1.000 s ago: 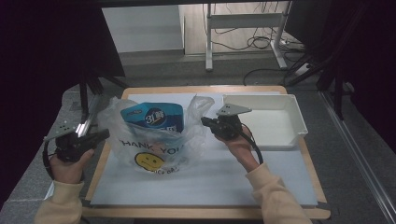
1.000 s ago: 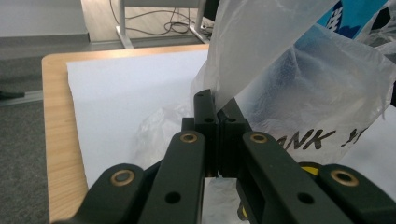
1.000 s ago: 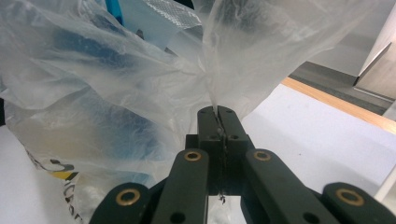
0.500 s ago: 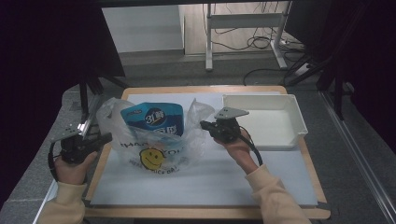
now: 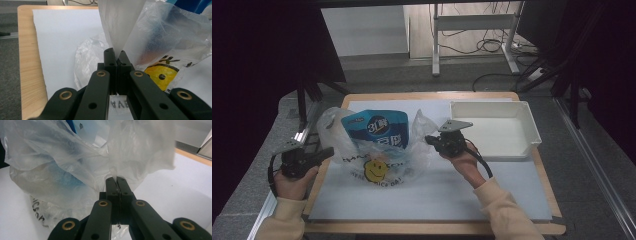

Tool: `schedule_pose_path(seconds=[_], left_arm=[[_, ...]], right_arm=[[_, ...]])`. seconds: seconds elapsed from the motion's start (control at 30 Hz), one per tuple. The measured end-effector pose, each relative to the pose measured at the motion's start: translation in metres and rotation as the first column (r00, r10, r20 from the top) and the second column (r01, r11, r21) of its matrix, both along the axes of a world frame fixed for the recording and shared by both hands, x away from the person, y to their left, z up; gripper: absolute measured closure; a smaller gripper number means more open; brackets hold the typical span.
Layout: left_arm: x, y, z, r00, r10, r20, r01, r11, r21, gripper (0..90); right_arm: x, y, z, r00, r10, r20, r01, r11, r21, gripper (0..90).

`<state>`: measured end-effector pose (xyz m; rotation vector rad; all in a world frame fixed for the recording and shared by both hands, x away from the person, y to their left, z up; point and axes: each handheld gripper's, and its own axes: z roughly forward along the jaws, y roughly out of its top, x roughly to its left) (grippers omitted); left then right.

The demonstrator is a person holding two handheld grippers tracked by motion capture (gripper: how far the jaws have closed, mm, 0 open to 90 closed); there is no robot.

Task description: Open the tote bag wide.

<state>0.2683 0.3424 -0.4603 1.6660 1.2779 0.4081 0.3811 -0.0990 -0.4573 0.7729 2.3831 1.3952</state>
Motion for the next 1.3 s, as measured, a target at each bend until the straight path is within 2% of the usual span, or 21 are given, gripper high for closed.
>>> schedule_pose_path(seconds=[0.27,0.47,0.63,0.8,0.97,1.3], left_arm=[[-0.001,0.002,-0.014,0.9993,0.002,-0.038,-0.002,1.0000,-0.007,89.5],[0.001,-0.002,-0.025,0.9980,-0.005,-0.063,0.005,1.0000,0.000,89.5],[0.006,-0.006,-0.037,0.9952,-0.020,-0.096,0.019,0.9998,-0.002,89.5],[0.007,-0.006,-0.042,0.9938,-0.021,-0.109,0.022,0.9998,0.003,89.6],[0.006,-0.006,-0.051,0.9908,-0.023,-0.134,0.025,0.9996,0.015,89.7],[0.008,-0.009,-0.065,0.9844,-0.027,-0.174,0.033,0.9989,0.032,89.7]], right_arm=[[-0.002,-0.001,-0.009,0.9998,0.001,-0.022,-0.002,1.000,-0.026,88.8],[-0.003,0.003,-0.021,0.9988,0.012,-0.048,-0.015,0.998,-0.062,88.8],[-0.002,0.008,-0.034,0.9971,0.023,-0.072,-0.030,0.995,-0.096,88.8],[-0.003,0.008,-0.042,0.9965,0.019,-0.082,-0.028,0.993,-0.113,88.8],[-0.006,0.002,-0.055,0.9929,0.010,-0.119,-0.027,0.989,-0.143,88.8],[-0.008,-0.001,-0.065,0.9905,0.006,-0.138,-0.030,0.984,-0.174,88.8]])
